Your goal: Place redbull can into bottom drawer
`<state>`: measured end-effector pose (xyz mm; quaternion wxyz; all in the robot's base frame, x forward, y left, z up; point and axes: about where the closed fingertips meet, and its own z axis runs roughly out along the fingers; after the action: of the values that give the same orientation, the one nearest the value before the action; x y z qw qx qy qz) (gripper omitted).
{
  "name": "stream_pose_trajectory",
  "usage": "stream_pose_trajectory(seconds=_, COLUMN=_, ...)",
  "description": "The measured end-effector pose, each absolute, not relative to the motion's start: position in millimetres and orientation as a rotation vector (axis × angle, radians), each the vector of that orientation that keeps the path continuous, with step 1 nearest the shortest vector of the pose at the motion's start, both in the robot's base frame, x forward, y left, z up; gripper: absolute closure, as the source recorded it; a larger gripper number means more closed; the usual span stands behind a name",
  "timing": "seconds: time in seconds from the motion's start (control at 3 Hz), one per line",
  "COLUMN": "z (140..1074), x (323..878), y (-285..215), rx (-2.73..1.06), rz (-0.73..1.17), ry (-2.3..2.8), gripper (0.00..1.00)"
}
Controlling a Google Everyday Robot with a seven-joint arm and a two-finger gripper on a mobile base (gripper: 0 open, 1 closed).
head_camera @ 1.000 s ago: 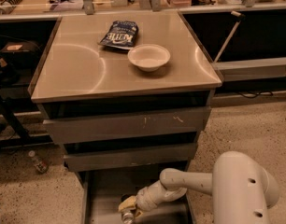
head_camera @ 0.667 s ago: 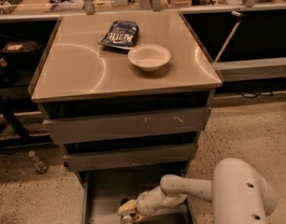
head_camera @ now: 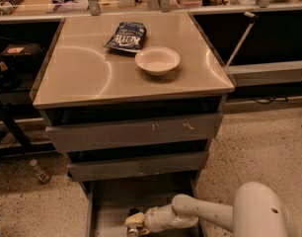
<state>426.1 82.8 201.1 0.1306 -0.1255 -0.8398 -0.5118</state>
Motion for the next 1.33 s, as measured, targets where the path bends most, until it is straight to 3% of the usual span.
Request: stream_pose_trajectory(seconds=1.33, z=172.7, x=470.7, y=84.6, rx=-0.448, rz=-1.538, ry=-2.516, gripper=1.0)
